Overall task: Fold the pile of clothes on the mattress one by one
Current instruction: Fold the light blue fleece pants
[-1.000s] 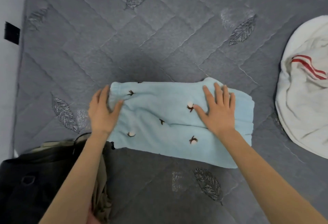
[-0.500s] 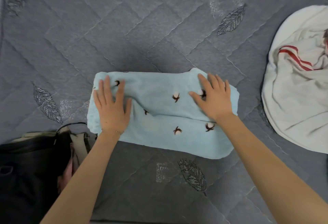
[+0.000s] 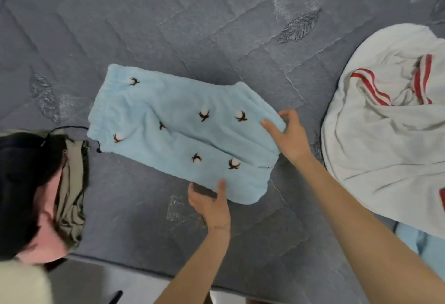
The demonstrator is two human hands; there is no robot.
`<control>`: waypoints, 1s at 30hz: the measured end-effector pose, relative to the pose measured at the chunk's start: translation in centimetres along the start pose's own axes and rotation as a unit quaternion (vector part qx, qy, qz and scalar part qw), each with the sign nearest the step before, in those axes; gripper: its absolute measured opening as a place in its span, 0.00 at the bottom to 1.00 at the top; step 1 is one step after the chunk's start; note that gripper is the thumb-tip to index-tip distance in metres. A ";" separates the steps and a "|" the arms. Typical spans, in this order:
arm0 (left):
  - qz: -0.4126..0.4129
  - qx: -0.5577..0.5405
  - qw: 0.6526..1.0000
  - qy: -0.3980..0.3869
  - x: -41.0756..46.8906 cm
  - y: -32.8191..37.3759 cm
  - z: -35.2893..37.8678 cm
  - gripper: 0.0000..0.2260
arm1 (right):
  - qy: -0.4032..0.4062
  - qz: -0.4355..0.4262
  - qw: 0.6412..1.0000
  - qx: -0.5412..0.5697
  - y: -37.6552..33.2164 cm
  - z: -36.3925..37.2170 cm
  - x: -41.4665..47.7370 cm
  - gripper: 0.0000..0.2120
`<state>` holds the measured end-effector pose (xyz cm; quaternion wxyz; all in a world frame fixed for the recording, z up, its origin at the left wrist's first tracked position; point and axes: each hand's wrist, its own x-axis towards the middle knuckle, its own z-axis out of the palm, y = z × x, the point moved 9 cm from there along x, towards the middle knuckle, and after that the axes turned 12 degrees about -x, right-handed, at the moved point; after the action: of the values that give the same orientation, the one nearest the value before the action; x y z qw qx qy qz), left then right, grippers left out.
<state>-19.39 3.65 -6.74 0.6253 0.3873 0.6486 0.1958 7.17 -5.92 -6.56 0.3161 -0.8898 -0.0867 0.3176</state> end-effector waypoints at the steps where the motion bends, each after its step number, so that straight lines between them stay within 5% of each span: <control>1: -0.059 -0.054 0.997 -0.012 -1.3 -2.0 0.6 0.30 | -0.007 -0.005 1.000 -0.005 0.0 0.0 -0.3 0.13; 4: -0.227 -0.164 0.958 -0.057 -4.4 -6.0 2.9 0.26 | -0.009 -0.036 0.999 -0.010 -0.4 -0.3 -1.4 0.17; 6: -0.243 -0.189 0.951 -0.026 -4.9 -6.9 2.8 0.20 | 0.012 -0.060 0.998 -0.020 -0.6 -1.2 -2.2 0.19; 12: -0.017 -0.124 0.992 -0.001 -5.6 -4.1 -1.1 0.12 | 0.094 -0.102 0.989 -0.057 1.3 -5.3 -3.6 0.22; 19: 0.048 0.103 0.992 -0.060 -4.9 -5.2 -3.5 0.09 | 0.100 -0.139 0.966 -0.194 3.1 -5.6 -3.0 0.21; 24: 0.036 0.154 0.986 -0.061 -6.6 -7.8 -4.5 0.13 | 0.058 -0.048 0.996 -0.046 6.2 -4.7 -3.5 0.19; 27: -0.032 0.166 0.981 -0.099 -9.0 -10.4 -4.0 0.08 | 0.024 0.052 0.995 0.080 9.8 -3.8 -4.7 0.13; 30: -0.078 0.120 0.982 -0.123 -9.8 -11.5 -2.4 0.05 | -0.026 0.061 0.991 0.119 11.0 -2.9 -6.0 0.08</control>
<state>-25.42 -10.32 -8.44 0.6623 0.4291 0.6139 0.0179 3.78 -18.17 -8.59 0.3975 -0.8410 -0.0023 0.3670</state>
